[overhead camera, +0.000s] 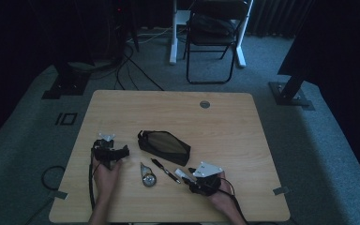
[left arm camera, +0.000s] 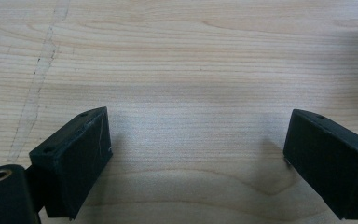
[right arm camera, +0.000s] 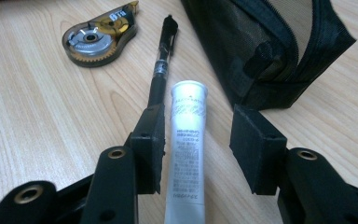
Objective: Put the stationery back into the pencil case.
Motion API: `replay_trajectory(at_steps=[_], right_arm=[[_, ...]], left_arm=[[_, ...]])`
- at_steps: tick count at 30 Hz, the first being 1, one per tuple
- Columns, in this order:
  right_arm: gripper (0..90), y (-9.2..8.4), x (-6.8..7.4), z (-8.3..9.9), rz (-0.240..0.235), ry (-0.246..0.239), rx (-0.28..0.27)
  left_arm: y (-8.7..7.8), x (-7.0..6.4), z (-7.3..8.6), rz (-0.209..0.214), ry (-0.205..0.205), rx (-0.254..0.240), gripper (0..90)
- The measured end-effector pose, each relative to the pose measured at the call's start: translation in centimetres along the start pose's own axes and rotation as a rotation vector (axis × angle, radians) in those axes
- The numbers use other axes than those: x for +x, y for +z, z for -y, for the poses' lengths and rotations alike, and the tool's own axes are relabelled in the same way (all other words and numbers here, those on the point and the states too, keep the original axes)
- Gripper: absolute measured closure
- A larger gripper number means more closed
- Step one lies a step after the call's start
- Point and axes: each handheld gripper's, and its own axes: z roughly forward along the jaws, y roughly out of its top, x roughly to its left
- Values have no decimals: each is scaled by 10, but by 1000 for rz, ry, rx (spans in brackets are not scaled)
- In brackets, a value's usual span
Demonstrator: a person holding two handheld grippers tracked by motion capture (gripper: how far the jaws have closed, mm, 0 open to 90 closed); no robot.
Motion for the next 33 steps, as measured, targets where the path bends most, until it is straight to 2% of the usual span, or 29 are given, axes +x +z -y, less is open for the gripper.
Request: replay_trajectory(at_steps=[14, 33], right_arm=[[609, 6, 1, 5, -29, -6, 43], [684, 11, 2, 9, -38, -8, 87]], left_arm=[[0, 0, 0, 0, 0, 0, 78], [0, 0, 0, 0, 0, 0, 78]])
